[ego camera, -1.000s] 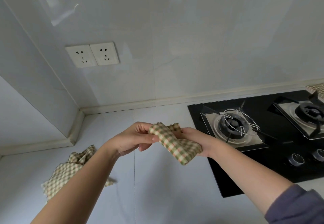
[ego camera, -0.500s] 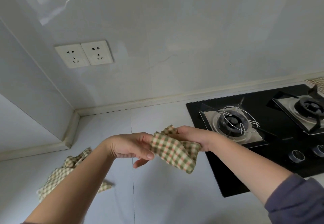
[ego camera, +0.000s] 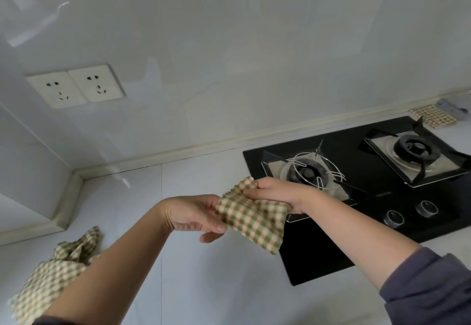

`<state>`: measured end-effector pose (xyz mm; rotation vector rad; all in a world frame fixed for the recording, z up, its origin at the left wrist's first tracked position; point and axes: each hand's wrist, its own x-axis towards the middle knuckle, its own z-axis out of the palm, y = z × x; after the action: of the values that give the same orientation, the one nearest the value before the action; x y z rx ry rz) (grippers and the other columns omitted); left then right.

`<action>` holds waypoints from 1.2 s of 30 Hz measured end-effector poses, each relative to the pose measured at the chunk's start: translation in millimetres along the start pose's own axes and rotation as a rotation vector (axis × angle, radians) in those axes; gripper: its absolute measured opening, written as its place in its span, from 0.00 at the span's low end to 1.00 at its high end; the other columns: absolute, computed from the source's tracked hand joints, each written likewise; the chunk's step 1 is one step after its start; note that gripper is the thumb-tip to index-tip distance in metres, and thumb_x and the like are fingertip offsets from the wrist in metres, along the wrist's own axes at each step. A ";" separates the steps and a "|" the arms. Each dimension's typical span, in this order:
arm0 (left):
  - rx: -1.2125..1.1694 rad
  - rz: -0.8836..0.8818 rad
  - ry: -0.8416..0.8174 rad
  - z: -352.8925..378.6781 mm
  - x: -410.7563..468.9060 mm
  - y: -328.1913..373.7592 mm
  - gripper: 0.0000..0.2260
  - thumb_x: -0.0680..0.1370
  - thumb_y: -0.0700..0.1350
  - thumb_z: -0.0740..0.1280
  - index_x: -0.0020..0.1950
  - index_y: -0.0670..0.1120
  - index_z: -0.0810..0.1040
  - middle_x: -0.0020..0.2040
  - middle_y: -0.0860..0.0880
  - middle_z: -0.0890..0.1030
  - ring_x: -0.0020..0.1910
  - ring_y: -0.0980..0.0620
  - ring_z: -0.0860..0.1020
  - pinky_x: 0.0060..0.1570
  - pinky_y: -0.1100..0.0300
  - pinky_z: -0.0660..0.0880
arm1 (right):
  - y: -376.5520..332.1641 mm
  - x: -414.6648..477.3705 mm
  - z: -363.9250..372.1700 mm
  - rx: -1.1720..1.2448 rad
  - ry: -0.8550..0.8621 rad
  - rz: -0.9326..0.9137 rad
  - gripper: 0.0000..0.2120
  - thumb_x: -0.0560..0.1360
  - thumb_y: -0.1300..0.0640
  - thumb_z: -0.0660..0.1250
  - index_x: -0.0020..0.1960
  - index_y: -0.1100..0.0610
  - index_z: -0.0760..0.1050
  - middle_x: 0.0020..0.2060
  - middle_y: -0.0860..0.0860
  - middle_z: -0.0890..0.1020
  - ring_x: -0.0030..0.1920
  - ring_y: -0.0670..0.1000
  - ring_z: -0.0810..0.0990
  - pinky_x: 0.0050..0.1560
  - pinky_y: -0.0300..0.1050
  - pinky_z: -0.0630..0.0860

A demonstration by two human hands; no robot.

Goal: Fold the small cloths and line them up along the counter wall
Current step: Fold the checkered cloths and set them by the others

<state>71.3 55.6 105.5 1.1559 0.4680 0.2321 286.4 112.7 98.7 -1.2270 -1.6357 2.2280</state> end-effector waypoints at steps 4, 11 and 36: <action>-0.035 0.021 -0.091 10.2 47.9 11.0 0.13 0.74 0.44 0.72 0.58 0.48 0.80 0.55 0.45 0.78 0.31 0.60 0.78 0.32 0.68 0.76 | 9.7 -32.5 -41.9 -0.058 -0.005 0.020 0.09 0.79 0.52 0.62 0.52 0.56 0.78 0.45 0.49 0.83 0.46 0.46 0.82 0.50 0.40 0.77; 0.052 -0.046 0.059 42.7 163.8 32.7 0.15 0.70 0.51 0.75 0.53 0.47 0.80 0.39 0.46 0.81 0.36 0.54 0.80 0.42 0.61 0.77 | 42.0 -118.6 -143.7 -0.129 0.183 -0.069 0.08 0.78 0.51 0.65 0.52 0.54 0.77 0.49 0.48 0.83 0.51 0.46 0.81 0.56 0.40 0.75; -0.170 0.239 1.050 152.4 625.7 87.7 0.08 0.80 0.46 0.63 0.48 0.42 0.75 0.49 0.44 0.82 0.46 0.48 0.80 0.46 0.55 0.80 | 147.1 -332.3 -460.1 -0.347 1.143 -0.423 0.05 0.80 0.55 0.61 0.51 0.55 0.73 0.40 0.45 0.79 0.41 0.41 0.77 0.39 0.28 0.72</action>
<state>699.3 221.8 87.8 0.8476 1.1980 1.0889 862.3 221.9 111.0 -1.5624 -1.5150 0.6959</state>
